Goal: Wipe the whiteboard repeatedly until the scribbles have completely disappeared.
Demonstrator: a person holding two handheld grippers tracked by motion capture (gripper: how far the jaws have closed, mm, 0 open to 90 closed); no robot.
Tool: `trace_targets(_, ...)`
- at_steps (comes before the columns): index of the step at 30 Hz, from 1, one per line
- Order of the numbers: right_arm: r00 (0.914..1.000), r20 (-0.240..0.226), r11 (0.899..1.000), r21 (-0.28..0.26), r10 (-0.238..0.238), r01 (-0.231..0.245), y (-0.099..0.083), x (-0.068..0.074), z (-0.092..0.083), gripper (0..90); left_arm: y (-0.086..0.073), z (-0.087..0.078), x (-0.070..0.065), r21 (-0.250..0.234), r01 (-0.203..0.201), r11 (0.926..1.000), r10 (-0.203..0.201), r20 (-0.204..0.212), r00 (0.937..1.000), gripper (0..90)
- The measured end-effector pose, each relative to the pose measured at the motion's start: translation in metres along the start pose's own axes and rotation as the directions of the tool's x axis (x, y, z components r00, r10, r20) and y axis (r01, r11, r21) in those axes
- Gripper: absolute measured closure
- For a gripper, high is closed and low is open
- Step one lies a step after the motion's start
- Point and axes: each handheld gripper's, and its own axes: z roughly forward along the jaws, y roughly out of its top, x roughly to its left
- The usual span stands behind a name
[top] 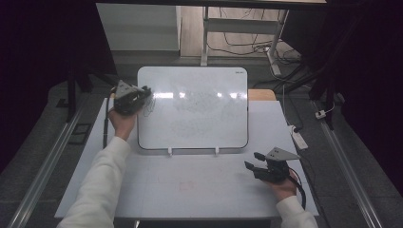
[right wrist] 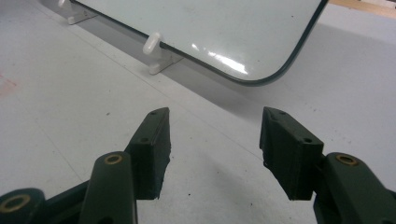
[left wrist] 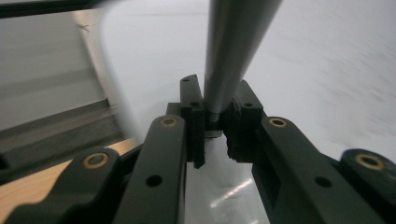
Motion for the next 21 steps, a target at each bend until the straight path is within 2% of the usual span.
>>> trace_targets(2,1.0000,0.002,1.000,-0.003,-0.005,0.005,0.000,0.001,0.000,43.2,-0.002,-0.003,0.007,-0.004,0.022,0.9997,-0.022,-0.003,0.9998,78.3)
trace_targets(4,1.0000,0.001,1.000,-0.003,-0.008,0.008,0.001,0.001,0.000,43.2,-0.003,-0.002,0.004,0.000,0.016,0.9999,-0.016,-0.001,0.9999,78.3)
trace_targets(5,1.0000,0.000,1.000,-0.001,-0.008,0.008,0.001,0.001,0.000,43.2,-0.003,-0.001,0.000,0.004,0.014,0.9999,-0.014,0.015,0.9998,78.3)
trace_targets(9,0.9999,-0.001,1.000,0.005,-0.012,0.012,0.001,0.002,0.002,43.2,-0.007,0.009,-0.023,0.016,-0.031,0.9994,0.029,0.076,0.9967,78.3)
trace_targets(11,0.9999,-0.001,1.000,0.005,-0.013,0.013,0.001,0.002,0.001,43.2,-0.006,0.010,-0.028,0.021,-0.062,0.9978,0.061,0.071,0.9956,78.3)
trace_targets(12,0.9999,-0.001,1.000,0.005,-0.012,0.012,0.001,0.002,0.001,43.2,-0.004,0.010,-0.026,0.018,-0.064,0.9978,0.062,0.067,0.9958,78.3)
trace_targets(13,1.0000,-0.001,1.000,0.005,-0.010,0.010,0.001,0.002,0.001,43.1,-0.002,0.008,-0.021,0.010,-0.062,0.9980,0.061,0.042,0.9973,78.3)
trace_targets(14,1.0000,-0.003,1.000,0.004,-0.008,0.008,0.001,0.002,0.001,43.1,0.000,0.006,-0.015,0.001,-0.047,0.9989,0.047,0.013,0.9988,78.3)
trace_targets(16,1.0000,-0.003,1.000,0.002,-0.008,0.008,0.001,0.002,0.001,43.2,0.005,0.002,0.001,-0.008,-0.001,1.0000,0.001,-0.016,0.9999,78.3)
trace_targets(17,0.9999,-0.003,1.000,0.001,-0.010,0.010,0.001,0.002,0.000,43.1,0.006,0.001,0.006,-0.012,0.008,0.9999,-0.008,-0.026,0.9996,78.3)
trace_targets(19,0.9999,-0.003,1.000,-0.002,-0.012,0.012,0.001,0.002,0.000,43.2,0.006,0.002,0.006,-0.009,0.012,0.9999,-0.013,-0.020,0.9997,78.3)
trace_targets(21,0.9999,-0.002,1.000,0.000,-0.011,0.011,0.001,0.002,0.001,43.2,0.004,0.004,0.000,0.004,-0.001,1.0000,0.001,0.009,1.0000,78.3)
